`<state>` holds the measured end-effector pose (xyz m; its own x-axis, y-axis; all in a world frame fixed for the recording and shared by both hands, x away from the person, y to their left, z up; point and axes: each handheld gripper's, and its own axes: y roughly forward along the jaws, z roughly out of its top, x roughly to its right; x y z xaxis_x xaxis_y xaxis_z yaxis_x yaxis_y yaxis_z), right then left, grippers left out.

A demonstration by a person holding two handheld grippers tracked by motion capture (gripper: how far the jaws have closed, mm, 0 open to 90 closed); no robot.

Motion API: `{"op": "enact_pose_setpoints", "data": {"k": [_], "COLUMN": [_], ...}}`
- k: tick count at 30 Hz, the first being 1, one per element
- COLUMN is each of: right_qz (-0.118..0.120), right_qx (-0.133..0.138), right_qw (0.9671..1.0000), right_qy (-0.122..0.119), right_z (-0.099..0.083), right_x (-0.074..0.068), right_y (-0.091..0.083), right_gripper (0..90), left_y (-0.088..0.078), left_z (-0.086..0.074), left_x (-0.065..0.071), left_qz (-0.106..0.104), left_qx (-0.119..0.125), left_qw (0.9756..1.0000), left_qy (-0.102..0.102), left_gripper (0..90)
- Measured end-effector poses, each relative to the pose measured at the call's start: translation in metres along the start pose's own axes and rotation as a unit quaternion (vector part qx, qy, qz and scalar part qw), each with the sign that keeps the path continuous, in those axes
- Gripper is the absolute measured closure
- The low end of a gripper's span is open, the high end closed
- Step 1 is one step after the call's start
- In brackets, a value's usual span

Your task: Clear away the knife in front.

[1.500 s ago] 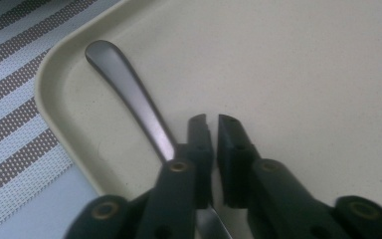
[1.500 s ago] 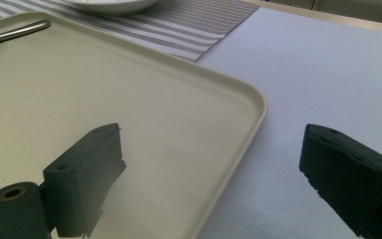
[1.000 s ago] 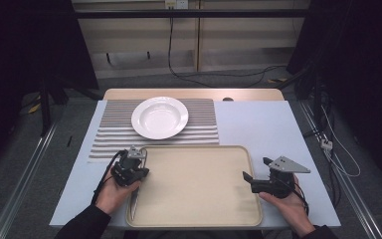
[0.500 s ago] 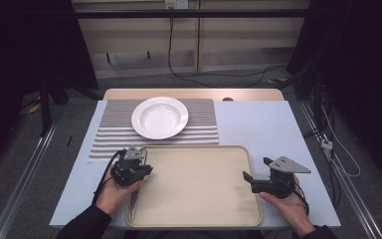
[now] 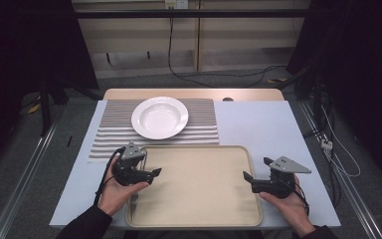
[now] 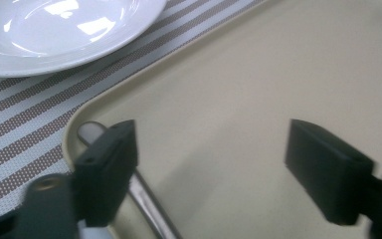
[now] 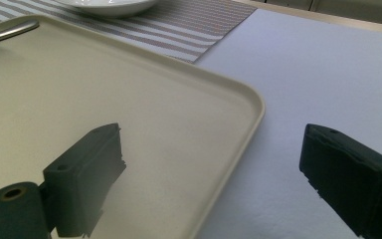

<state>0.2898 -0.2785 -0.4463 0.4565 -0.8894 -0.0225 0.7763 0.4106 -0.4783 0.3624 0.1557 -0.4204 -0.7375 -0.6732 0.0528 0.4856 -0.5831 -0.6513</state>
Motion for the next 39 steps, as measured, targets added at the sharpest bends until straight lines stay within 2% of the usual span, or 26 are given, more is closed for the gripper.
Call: {"op": "enact_pose_setpoints", "data": {"k": [2,4,6,9,11,12,14,19,22,28,32,35,39], "right_qz": [0.0,0.001,0.0,0.0,0.0,0.0,-0.001,-0.003,-0.003,-0.007,-0.01,-0.012,-0.016], "right_qx": [0.0,0.0,0.0,0.0,0.0,0.0,0.001,0.004,0.003,0.003,0.003,0.005,0.005], "right_qw": [1.0,1.0,1.0,1.0,1.0,1.0,1.0,1.0,1.0,0.9999,0.9999,0.9999,0.9998], "right_qy": [-0.001,0.0,0.001,0.001,0.002,0.001,0.002,0.006,0.006,0.009,0.009,0.009,0.011], "right_z": [0.0,0.0,0.0,0.0,0.0,0.0,0.0,-0.001,-0.002,-0.002,-0.003,-0.003,-0.004], "right_x": [0.0,0.0,0.0,0.0,0.0,0.0,0.0,0.001,0.001,0.001,0.002,0.002,0.003], "right_y": [0.0,0.0,0.0,0.0,0.0,0.0,-0.001,-0.001,-0.001,-0.002,-0.003,-0.005,-0.007], "right_gripper": [9.9,9.9,9.9,9.9,9.9,9.9,9.9,9.8,9.8,9.7,9.5,9.5,9.5], "left_y": [-0.003,-0.004,-0.007,-0.011,-0.014,-0.015,-0.02,-0.029,-0.033,-0.043,-0.047,-0.049,-0.051], "left_z": [0.001,0.002,0.002,0.003,0.003,0.003,0.003,-0.004,-0.008,-0.015,-0.019,-0.024,-0.03], "left_x": [0.0,0.0,0.003,0.005,0.005,0.006,0.006,0.005,0.003,-0.003,-0.005,-0.004,-0.003], "left_qz": [-0.011,-0.021,-0.01,0.006,0.01,0.014,0.025,0.042,0.045,0.073,0.072,0.068,0.073], "left_qx": [0.012,0.021,0.026,0.033,0.036,0.031,0.034,0.052,0.052,0.056,0.06,0.05,0.045], "left_qw": [0.9998,0.9995,0.9996,0.9993,0.9992,0.9993,0.9988,0.9976,0.9975,0.9957,0.9955,0.9964,0.9963], "left_qy": [-0.008,-0.005,0.008,0.015,0.013,0.013,0.025,0.017,0.013,-0.007,-0.013,-0.004,0.001], "left_gripper": [13.2,5.5,5.7,5.9,5.9,5.9,6.2,6.3,6.3,6.6,6.8,6.8,6.8]}}
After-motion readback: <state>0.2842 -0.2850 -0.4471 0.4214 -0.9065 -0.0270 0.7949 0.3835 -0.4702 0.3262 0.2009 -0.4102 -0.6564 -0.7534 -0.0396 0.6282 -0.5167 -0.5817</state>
